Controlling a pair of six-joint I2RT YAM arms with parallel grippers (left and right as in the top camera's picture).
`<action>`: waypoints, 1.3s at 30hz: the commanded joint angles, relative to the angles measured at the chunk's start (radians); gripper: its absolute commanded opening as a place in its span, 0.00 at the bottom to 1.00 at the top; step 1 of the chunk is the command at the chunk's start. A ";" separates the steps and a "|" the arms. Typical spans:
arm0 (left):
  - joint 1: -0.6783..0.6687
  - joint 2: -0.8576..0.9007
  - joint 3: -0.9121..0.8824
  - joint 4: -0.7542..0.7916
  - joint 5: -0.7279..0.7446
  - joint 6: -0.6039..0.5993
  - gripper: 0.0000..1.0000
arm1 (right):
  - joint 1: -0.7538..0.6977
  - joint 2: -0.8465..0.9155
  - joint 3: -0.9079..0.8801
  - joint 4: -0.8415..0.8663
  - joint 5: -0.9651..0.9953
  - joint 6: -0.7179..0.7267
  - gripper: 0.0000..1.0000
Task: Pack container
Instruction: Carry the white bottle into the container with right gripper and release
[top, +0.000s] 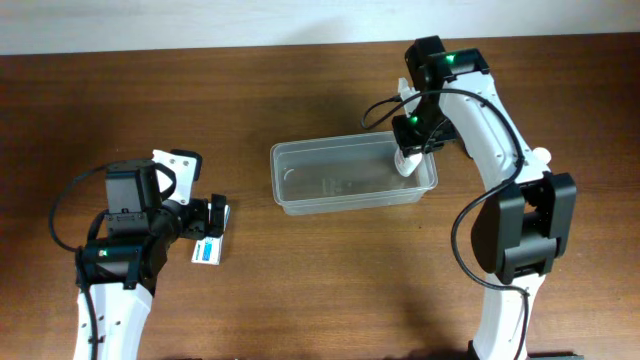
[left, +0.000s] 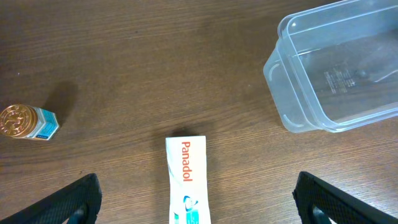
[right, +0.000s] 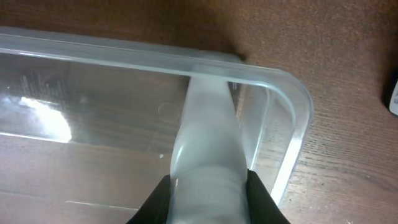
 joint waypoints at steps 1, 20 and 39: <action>0.000 0.004 0.021 0.000 0.014 0.009 1.00 | 0.002 0.002 0.004 0.009 0.002 0.008 0.25; 0.000 0.004 0.021 0.000 0.014 0.009 0.99 | 0.002 -0.048 0.079 -0.032 0.007 0.008 0.60; 0.000 0.004 0.021 0.000 0.014 0.009 0.99 | -0.343 -0.075 0.290 -0.096 0.027 -0.023 0.98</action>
